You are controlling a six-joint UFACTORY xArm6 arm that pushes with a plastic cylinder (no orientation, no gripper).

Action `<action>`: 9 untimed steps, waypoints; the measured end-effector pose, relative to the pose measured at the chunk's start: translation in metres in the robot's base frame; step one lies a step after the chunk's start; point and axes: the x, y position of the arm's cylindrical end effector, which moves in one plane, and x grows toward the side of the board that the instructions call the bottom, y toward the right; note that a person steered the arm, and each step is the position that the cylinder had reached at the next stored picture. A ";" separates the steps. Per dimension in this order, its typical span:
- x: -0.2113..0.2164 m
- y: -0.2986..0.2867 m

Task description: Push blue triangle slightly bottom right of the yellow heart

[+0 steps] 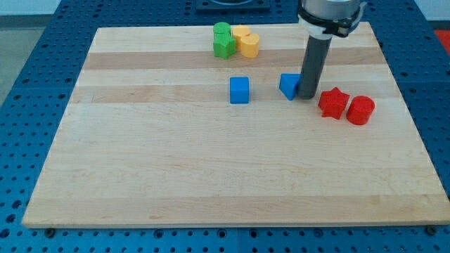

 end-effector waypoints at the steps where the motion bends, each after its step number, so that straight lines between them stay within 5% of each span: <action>1: -0.001 0.005; 4: -0.019 0.007; 9: 0.010 -0.097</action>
